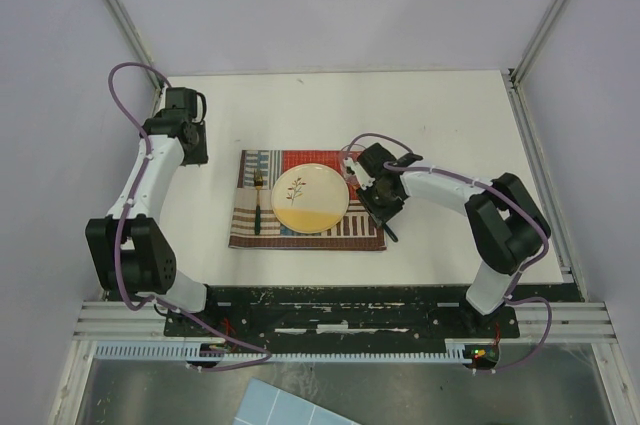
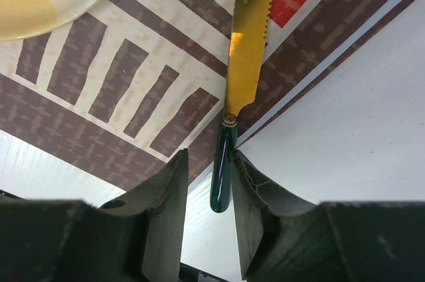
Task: Set the dinner table for one person
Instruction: Adjust the knife on the napkin.
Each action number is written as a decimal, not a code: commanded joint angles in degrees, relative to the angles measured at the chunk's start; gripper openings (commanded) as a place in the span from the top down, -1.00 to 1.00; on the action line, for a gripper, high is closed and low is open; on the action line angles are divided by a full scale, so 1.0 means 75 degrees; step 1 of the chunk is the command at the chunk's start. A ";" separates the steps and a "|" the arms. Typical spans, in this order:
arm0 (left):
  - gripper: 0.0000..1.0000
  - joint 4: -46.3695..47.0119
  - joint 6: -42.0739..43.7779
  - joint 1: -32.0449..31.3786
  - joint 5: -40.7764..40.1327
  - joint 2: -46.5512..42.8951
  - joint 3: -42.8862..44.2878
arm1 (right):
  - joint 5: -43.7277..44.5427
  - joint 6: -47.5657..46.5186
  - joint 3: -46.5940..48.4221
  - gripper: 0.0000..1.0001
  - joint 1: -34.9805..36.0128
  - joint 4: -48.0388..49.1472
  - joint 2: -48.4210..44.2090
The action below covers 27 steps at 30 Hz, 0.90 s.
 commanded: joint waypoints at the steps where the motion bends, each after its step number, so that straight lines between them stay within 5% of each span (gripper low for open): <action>1: 0.13 0.0290 0.0284 0.0031 0.0007 0.0036 0.0279 | -0.0514 -0.0150 -0.0067 0.21 -0.0107 -0.0062 -0.0237; 27: 0.14 0.0232 0.0322 0.0028 0.0082 -0.0004 0.0504 | -0.0265 -0.0265 -0.0019 0.25 -0.0329 -0.0138 0.0260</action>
